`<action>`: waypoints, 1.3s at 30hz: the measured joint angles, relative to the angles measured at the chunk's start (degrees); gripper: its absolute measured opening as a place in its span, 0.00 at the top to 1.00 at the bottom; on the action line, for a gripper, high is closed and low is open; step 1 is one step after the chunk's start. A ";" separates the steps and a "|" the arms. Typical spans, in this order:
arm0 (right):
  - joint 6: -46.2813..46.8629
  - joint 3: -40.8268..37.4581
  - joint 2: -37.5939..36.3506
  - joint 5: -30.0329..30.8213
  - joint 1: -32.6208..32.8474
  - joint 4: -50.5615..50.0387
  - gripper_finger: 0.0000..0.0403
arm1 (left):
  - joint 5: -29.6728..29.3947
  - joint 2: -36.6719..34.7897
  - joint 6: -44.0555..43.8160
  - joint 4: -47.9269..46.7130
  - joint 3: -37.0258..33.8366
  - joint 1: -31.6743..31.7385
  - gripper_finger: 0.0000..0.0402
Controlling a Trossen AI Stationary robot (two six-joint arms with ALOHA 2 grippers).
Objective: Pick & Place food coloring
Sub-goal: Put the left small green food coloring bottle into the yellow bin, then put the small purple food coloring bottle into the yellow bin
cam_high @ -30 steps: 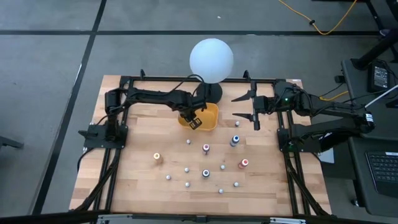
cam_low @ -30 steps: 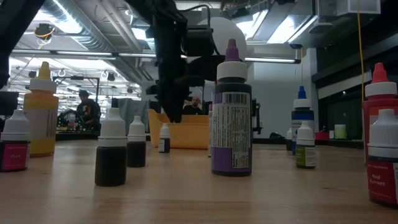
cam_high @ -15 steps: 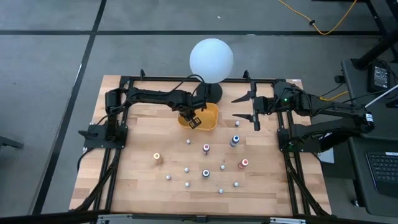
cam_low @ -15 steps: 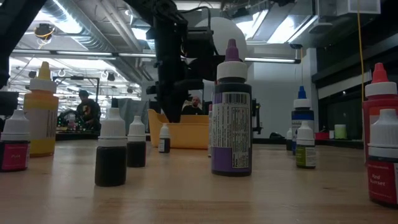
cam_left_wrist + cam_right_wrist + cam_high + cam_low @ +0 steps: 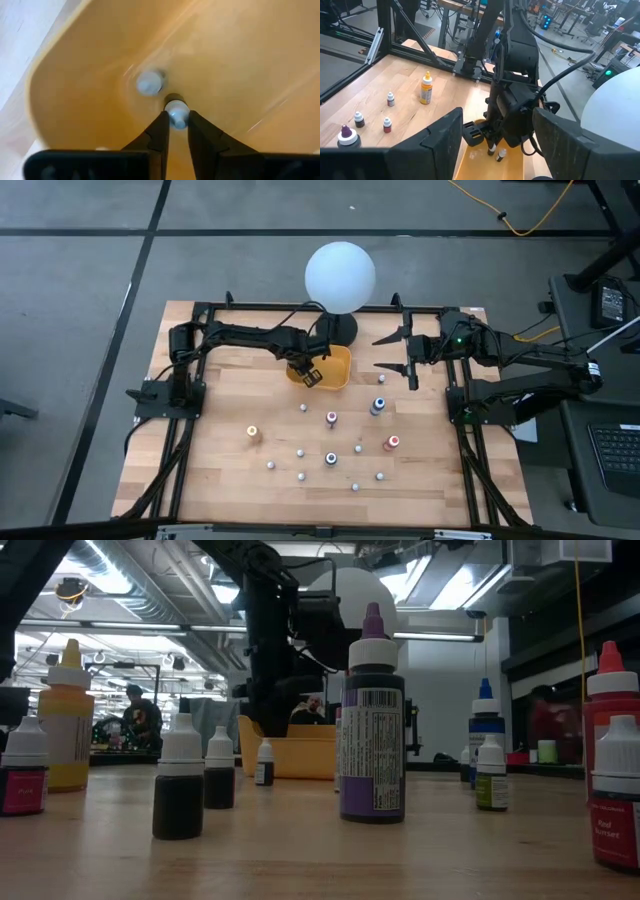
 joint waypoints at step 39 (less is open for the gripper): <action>0.13 0.00 0.00 0.00 0.00 -0.11 0.40 | -2.33 -0.55 2.79 -7.66 6.99 0.24 0.73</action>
